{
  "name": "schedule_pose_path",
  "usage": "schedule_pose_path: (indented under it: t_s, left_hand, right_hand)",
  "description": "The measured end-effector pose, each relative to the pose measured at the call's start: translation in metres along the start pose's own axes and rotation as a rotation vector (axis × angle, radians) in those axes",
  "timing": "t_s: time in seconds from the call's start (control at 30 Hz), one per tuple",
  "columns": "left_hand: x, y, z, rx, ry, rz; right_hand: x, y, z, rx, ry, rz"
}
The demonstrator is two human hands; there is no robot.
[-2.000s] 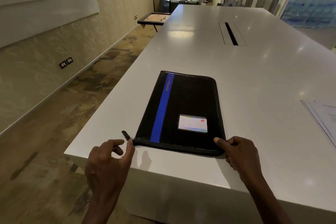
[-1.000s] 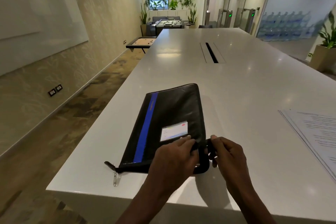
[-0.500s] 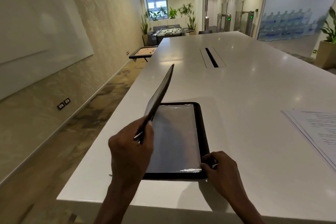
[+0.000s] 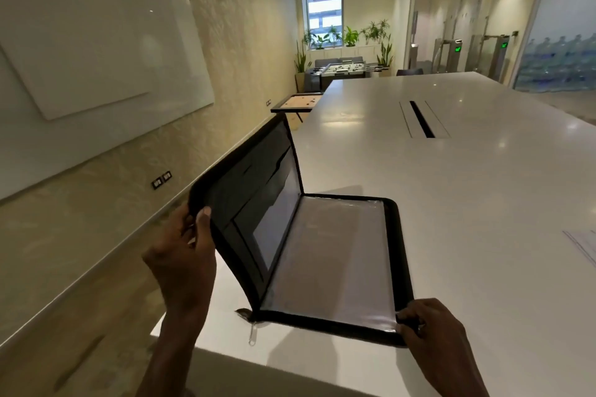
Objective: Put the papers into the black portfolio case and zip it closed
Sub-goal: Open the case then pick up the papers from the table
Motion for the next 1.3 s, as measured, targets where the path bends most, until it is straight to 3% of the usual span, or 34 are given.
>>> schedule_pose_path:
  t_s: [0.2,0.43,0.73,0.97,1.13,1.3]
  left_hand:
    - [0.010,-0.050,-0.020,0.098,0.062,-0.150]
    - [0.001,-0.133,-0.040,0.188,0.067,-0.484]
    - [-0.024,-0.172,-0.041,0.288,0.043,-0.660]
    - [-0.016,-0.170,-0.041,0.303,0.095,-0.661]
    - [-0.005,-0.147,-0.033,0.370,0.024,-0.441]
    - [0.001,-0.108,-0.009,0.200,-0.040,-0.187]
  right_hand:
    - [0.004,0.003,0.002,-0.035,0.018,0.021]
    - [0.006,0.002,0.004,-0.086,0.026,-0.008]
    - [0.004,0.001,0.005,-0.088,0.056,0.004]
    - [0.003,0.000,0.006,-0.077,0.094,0.009]
    - [-0.001,-0.001,0.006,-0.074,0.107,0.002]
    - [-0.007,-0.005,0.007,-0.022,0.148,0.006]
Point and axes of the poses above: each hand's wrist, its own x-axis towards the middle knuckle, its own z-axis out of the palm, y = z × x, the point moved 3 cm from there along x, towards the middle knuckle, and after that the axes turned 1 degree about -x, right-handed, at the moved point
